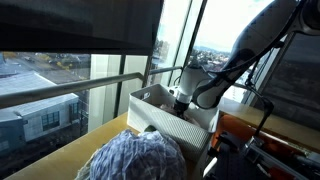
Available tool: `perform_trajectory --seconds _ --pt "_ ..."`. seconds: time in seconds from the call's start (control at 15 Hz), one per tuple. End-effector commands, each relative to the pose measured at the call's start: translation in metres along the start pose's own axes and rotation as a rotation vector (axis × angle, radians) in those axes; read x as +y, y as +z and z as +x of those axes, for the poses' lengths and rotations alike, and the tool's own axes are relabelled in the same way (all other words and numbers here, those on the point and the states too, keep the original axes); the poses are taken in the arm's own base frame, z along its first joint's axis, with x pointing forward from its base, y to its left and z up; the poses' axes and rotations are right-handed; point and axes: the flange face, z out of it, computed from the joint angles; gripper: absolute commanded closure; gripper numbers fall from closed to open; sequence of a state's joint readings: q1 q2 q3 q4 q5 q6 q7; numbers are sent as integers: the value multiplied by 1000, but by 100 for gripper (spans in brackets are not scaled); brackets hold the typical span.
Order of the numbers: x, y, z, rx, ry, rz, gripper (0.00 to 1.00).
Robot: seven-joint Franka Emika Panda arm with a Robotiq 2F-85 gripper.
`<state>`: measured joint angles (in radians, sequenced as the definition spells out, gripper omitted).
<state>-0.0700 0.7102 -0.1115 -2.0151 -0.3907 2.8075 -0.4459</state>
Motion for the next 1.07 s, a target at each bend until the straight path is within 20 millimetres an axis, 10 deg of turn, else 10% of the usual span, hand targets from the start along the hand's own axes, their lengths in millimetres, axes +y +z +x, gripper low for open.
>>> perform_trajectory --seconds 0.0,0.33,1.0 --pt "8 19 -18 -38 36 -30 64" --pt "25 -18 -43 -45 113 -54 99" --pt "-22 -193 -36 114 132 -99 100"
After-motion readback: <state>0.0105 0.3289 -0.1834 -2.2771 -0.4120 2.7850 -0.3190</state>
